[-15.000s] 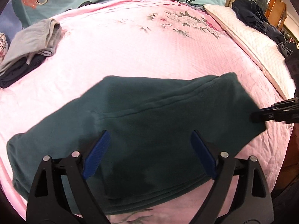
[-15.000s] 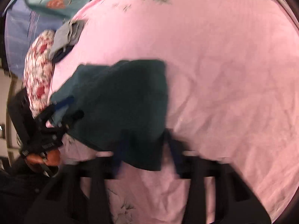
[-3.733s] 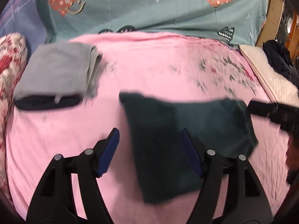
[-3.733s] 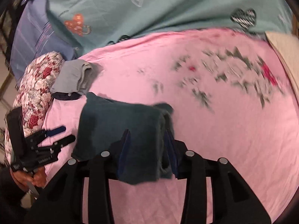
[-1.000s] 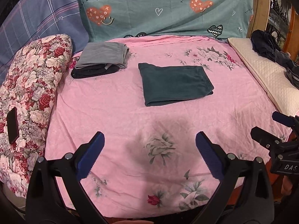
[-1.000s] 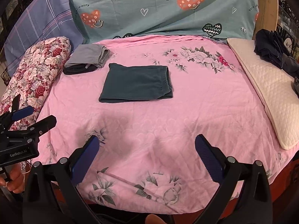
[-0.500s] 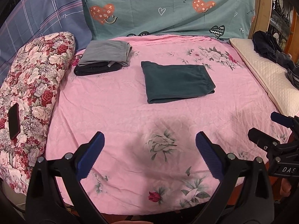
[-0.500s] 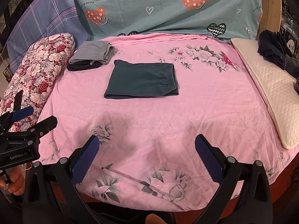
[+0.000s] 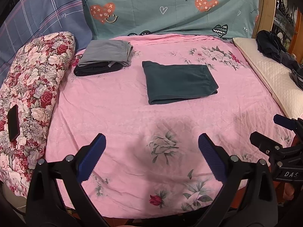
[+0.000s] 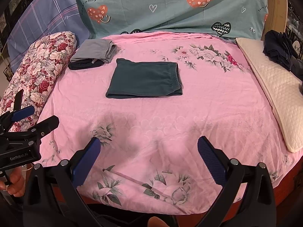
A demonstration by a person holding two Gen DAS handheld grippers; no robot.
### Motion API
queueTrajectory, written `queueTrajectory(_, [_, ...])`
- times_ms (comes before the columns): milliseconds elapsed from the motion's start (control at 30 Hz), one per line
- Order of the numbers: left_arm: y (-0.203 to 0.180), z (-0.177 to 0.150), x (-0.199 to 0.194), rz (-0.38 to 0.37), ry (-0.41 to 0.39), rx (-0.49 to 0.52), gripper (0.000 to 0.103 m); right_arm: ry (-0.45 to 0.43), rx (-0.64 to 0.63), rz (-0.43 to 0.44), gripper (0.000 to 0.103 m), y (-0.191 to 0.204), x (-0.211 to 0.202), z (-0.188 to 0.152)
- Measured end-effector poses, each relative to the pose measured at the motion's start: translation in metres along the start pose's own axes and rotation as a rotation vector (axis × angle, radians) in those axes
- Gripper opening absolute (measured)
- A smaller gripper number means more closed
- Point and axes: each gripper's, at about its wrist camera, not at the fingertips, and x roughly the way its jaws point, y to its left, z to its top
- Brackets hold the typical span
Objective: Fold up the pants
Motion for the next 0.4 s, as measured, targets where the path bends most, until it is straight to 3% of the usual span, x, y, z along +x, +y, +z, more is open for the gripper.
queueTrajectory(400, [0.0001, 0.0024, 0.0042, 0.005, 0.007, -0.003, 0.100, 0.005, 0.003, 0.002, 0.102, -0.0010, 0.0021, -0.0008])
